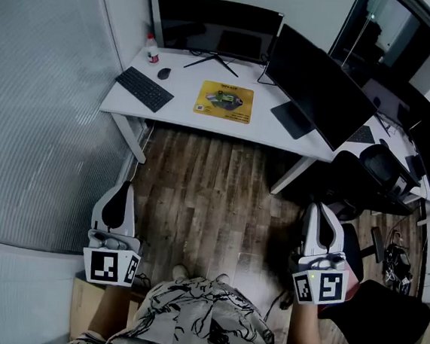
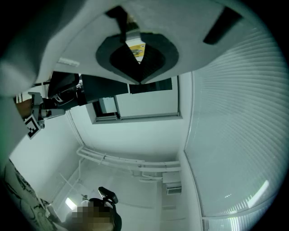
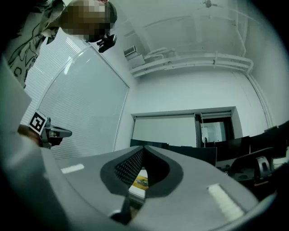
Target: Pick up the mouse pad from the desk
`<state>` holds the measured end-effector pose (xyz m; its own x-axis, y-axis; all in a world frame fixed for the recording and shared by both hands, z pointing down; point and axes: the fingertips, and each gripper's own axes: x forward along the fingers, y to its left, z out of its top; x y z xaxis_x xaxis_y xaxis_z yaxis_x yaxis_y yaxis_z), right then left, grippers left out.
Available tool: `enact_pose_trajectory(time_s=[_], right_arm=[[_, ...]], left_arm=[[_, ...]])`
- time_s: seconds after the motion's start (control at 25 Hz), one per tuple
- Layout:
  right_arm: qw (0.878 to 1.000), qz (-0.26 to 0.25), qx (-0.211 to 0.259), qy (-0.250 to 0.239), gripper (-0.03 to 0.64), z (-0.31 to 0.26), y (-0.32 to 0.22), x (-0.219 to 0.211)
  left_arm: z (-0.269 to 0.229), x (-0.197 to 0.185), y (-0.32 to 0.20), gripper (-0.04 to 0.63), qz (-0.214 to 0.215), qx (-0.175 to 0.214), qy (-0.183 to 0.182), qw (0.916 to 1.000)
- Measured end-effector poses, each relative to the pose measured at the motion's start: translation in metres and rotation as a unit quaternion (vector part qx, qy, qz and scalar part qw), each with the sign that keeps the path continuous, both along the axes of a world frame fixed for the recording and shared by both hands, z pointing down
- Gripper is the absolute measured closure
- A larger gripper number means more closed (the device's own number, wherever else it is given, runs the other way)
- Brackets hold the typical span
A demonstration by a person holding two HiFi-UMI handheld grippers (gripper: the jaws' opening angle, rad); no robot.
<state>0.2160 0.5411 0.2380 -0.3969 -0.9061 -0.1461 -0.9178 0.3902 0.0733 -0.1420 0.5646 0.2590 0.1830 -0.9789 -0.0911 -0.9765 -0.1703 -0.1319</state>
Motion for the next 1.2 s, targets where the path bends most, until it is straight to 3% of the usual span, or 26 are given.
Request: enact_pose_trajectory(time_s=[0.36, 0.68, 0.96, 1.08, 1.2], right_arm=[[1.000, -0.003, -0.001, 0.002, 0.607, 0.003, -0.007, 0.004], [1.000, 0.004, -0.005, 0.006, 0.607, 0.012, -0.009, 0.001], [0.997, -0.019, -0.016, -0.072, 0.607, 0.012, -0.006, 0.001], [0.998, -0.002, -0.016, -0.055, 0.607, 0.019, -0.006, 0.001], [0.999, 0.004, -0.021, -0.038, 0.605, 0.023, -0.007, -0.002]], left_arm=[[0.002, 0.004, -0.011, 0.591, -0.007, -0.002, 0.007, 0.9999], [0.009, 0.017, -0.013, 0.592, 0.026, -0.013, 0.018, 0.9994], [0.011, 0.014, -0.011, 0.591, 0.032, -0.011, 0.035, 0.9988], [0.011, 0.010, -0.009, 0.591, 0.032, -0.005, 0.048, 0.9983], [0.010, 0.008, -0.009, 0.585, 0.030, -0.003, 0.036, 0.9989]])
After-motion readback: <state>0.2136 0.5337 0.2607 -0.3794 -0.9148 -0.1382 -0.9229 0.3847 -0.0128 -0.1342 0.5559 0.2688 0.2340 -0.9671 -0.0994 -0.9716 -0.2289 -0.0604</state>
